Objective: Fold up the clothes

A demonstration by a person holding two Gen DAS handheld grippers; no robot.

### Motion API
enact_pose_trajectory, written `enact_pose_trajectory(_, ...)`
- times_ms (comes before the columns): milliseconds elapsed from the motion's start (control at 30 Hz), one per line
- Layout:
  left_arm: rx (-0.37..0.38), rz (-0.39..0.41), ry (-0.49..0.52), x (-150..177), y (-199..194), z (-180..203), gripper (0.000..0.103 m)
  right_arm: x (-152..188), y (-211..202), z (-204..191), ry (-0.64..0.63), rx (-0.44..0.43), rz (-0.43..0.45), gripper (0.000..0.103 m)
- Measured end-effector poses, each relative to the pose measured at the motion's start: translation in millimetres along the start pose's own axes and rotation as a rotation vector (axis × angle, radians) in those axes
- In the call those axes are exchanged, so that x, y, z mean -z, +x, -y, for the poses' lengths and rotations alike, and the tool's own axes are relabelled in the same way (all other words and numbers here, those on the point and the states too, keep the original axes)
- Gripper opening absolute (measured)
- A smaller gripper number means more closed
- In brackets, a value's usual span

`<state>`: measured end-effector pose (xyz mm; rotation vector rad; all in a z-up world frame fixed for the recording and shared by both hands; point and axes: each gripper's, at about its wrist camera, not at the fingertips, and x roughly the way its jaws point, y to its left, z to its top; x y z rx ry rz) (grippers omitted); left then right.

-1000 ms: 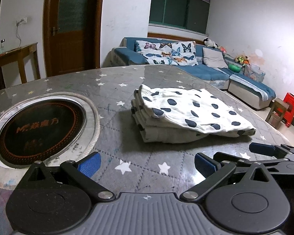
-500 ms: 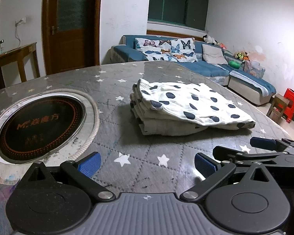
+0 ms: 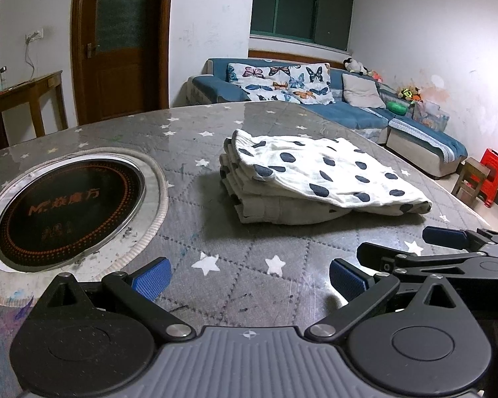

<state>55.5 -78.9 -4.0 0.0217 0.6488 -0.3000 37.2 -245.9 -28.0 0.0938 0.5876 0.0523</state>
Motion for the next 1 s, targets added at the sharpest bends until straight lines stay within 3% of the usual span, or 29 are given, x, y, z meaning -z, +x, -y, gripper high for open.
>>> enact_pose_trajectory(1000, 0.007, 0.034, 0.021, 3, -18, 9, 0.103, 2, -16, -2, -0.006, -0.008, 0.030, 0.103)
